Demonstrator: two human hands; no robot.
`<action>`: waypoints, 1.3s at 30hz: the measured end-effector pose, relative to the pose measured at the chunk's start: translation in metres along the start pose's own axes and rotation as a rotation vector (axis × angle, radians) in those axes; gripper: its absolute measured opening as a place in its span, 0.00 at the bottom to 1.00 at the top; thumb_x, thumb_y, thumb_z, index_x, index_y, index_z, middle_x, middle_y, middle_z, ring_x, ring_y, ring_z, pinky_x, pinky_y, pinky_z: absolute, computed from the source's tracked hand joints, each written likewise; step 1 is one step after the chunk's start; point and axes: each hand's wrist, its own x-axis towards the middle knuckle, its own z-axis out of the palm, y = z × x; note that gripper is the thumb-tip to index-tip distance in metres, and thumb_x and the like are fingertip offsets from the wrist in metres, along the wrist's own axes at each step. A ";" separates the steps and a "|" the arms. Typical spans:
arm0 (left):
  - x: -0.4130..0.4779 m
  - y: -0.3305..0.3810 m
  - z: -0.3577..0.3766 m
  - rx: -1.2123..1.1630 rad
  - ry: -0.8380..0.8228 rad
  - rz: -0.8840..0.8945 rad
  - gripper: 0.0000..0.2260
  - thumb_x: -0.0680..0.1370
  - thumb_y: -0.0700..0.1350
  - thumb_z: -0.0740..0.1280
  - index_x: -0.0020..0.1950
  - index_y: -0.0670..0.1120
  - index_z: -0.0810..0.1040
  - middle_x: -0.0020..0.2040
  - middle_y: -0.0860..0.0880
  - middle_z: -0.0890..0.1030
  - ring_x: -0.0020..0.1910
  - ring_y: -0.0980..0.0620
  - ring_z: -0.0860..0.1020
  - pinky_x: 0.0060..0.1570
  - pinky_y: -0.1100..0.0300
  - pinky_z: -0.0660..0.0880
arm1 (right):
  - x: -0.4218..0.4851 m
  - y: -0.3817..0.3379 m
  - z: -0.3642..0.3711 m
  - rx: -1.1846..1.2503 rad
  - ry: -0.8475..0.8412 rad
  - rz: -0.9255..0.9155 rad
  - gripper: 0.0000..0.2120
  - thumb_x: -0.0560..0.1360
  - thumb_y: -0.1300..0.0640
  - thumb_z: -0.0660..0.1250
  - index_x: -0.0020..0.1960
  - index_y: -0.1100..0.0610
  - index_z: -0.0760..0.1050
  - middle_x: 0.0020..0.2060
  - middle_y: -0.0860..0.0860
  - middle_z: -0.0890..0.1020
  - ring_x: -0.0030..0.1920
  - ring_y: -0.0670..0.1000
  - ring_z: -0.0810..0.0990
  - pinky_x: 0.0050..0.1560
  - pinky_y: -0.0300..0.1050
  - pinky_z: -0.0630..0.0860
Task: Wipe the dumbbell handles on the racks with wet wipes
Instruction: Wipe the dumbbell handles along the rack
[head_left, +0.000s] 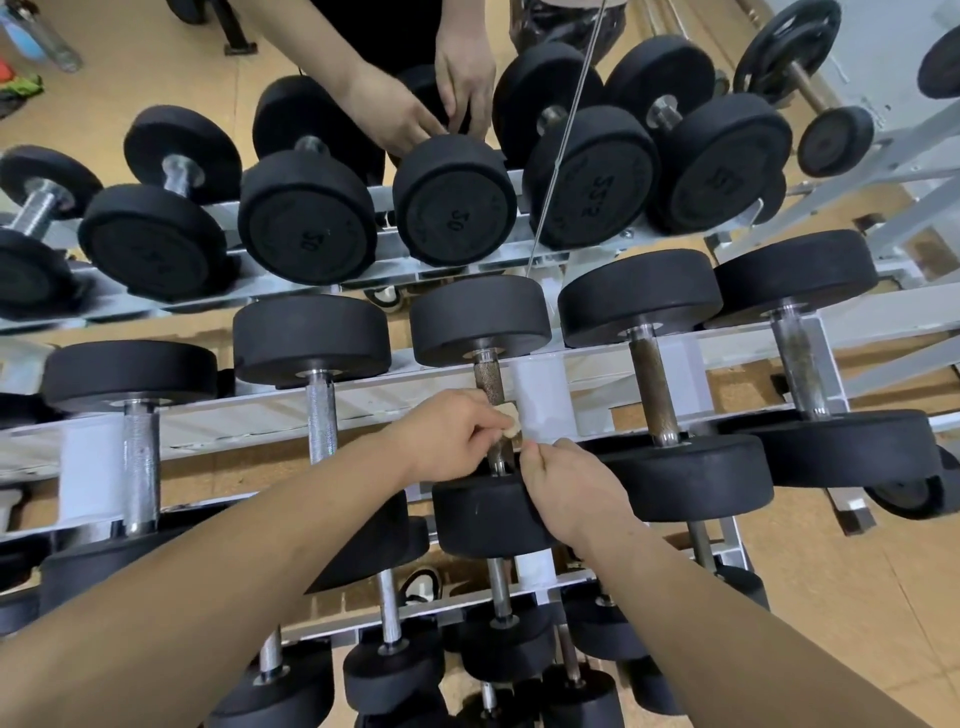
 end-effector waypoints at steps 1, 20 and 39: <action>0.003 -0.002 -0.003 0.034 -0.004 0.022 0.11 0.81 0.40 0.68 0.61 0.47 0.86 0.50 0.48 0.80 0.48 0.48 0.79 0.53 0.52 0.78 | 0.000 0.000 0.000 0.005 -0.009 0.016 0.25 0.81 0.65 0.60 0.77 0.64 0.58 0.62 0.59 0.77 0.62 0.61 0.73 0.57 0.54 0.76; 0.009 0.004 0.022 0.058 0.136 0.022 0.08 0.78 0.37 0.69 0.53 0.44 0.86 0.47 0.47 0.77 0.44 0.46 0.78 0.44 0.53 0.77 | -0.031 0.008 -0.002 1.033 0.136 0.315 0.24 0.76 0.35 0.68 0.65 0.48 0.81 0.59 0.40 0.82 0.60 0.40 0.77 0.54 0.30 0.69; 0.016 -0.003 0.019 -0.204 0.349 -0.171 0.07 0.80 0.38 0.70 0.53 0.45 0.88 0.42 0.55 0.75 0.42 0.54 0.77 0.48 0.62 0.73 | -0.031 0.014 0.001 1.008 0.098 0.293 0.25 0.75 0.30 0.65 0.64 0.44 0.81 0.58 0.37 0.81 0.61 0.40 0.76 0.61 0.39 0.73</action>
